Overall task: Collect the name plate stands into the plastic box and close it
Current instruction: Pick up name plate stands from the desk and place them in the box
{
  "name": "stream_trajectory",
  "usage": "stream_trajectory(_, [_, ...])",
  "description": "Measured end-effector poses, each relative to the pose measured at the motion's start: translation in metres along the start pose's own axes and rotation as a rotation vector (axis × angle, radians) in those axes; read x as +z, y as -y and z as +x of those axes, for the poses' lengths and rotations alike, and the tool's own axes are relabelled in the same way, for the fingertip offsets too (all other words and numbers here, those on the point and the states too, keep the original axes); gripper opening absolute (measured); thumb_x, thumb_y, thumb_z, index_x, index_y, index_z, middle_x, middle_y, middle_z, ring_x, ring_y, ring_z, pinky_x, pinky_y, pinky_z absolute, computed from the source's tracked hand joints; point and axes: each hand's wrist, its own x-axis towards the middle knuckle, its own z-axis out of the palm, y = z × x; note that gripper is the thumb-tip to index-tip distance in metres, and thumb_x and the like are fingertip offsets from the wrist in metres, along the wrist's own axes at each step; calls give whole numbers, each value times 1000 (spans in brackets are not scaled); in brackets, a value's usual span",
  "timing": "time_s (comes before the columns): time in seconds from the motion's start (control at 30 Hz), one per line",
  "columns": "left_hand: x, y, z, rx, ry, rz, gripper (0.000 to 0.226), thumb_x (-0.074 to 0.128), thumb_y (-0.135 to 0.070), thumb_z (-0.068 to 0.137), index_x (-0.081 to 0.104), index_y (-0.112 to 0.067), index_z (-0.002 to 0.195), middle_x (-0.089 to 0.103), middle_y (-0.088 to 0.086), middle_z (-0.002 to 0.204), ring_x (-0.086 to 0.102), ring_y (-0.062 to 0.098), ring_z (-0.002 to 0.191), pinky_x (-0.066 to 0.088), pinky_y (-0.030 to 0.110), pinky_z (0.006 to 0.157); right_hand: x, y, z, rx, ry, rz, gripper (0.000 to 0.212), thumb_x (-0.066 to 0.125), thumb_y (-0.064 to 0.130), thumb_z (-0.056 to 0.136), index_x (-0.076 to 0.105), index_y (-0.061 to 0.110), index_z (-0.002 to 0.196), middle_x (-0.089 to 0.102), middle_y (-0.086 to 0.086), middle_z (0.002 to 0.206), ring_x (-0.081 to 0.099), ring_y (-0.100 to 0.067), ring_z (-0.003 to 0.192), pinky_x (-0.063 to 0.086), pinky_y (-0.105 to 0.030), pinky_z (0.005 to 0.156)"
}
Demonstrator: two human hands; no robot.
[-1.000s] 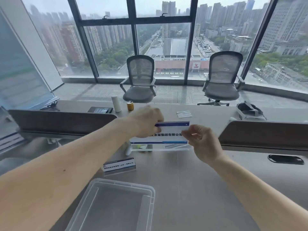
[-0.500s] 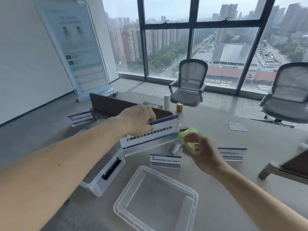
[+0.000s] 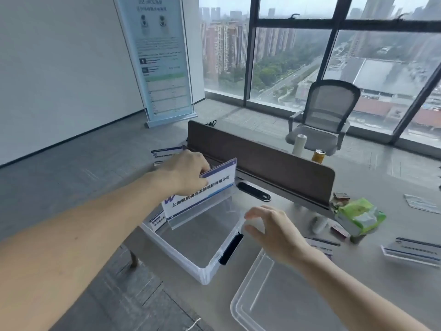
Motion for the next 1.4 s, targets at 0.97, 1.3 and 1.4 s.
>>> stream_trajectory(0.97, [237,210,139,-229,270,-198,37,64,-24,90,44,-15,59,50,2,63,50,27,62,35,27,48,210,-44,161,5,468,-240,21,54,33,98,61,25,116,62,4,112,57,-23,111,45,-33,91])
stream_trajectory(1.3, [294,223,137,-235,323,-220,42,59,-20,93,36,-16,58,43,1,60,51,28,62,41,29,51,241,-56,145,44,487,-303,12,66,35,90,66,27,99,65,9,94,65,-21,91,46,-31,71])
stream_trajectory(1.4, [306,223,137,-229,329,-221,41,58,-17,92,34,-15,59,39,2,58,49,28,59,36,28,49,251,-61,141,49,438,-330,11,71,36,82,64,30,86,63,12,80,65,-17,76,50,-30,65])
